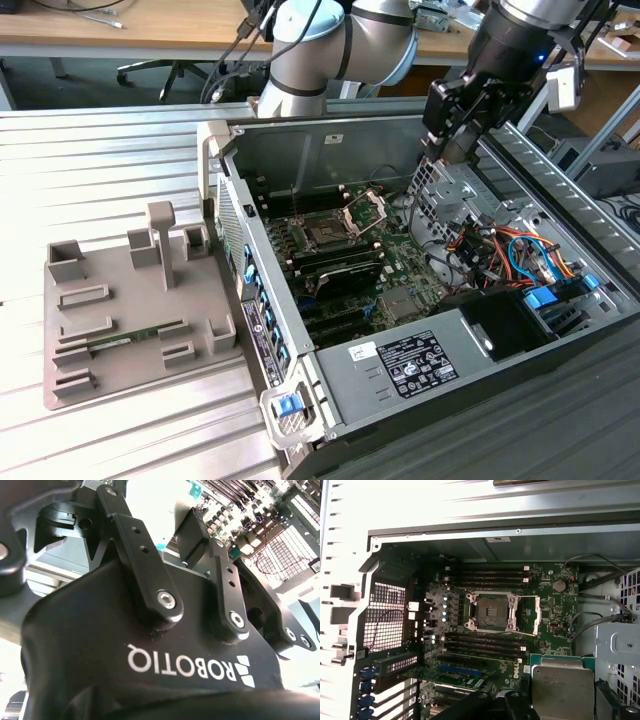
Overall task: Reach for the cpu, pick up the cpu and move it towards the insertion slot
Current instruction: 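Pick up the cpu and move it towards the insertion slot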
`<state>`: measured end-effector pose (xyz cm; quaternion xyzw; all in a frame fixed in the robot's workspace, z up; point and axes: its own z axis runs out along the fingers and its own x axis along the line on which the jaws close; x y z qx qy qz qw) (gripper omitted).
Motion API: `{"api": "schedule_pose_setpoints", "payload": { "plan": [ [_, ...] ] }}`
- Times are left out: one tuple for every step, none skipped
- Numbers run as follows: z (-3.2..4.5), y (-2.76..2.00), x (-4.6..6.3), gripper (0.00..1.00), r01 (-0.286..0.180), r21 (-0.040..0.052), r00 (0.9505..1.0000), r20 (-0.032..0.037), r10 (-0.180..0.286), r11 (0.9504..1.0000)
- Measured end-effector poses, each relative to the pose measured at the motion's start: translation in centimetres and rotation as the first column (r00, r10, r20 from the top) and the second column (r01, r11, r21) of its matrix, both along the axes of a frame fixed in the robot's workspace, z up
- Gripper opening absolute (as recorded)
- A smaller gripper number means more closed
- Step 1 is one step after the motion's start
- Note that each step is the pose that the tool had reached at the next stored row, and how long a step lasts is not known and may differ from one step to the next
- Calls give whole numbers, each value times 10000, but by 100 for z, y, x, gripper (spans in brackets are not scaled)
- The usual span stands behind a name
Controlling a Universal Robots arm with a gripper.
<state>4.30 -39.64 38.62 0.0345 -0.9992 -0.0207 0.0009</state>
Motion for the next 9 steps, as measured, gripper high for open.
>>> {"api": "schedule_pose_setpoints", "payload": {
  "plan": [
    [-5,0,0,55,0,0,10000,0,0,10000],
    [-9,0,0,55,0,0,10000,0,0,10000],
    [-15,0,0,55,0,0,10000,0,0,10000],
    [-24,0,0,55,0,0,10000,0,0,10000],
    [-32,0,0,55,0,0,10000,0,0,10000],
    [-36,0,0,55,0,0,10000,0,0,10000],
    [-40,0,-1,55,0,0,10000,0,0,10000],
    [-45,0,0,55,0,0,10000,0,0,10000],
    [-52,0,-1,55,0,-1,10000,0,0,10000]
  ]
}}
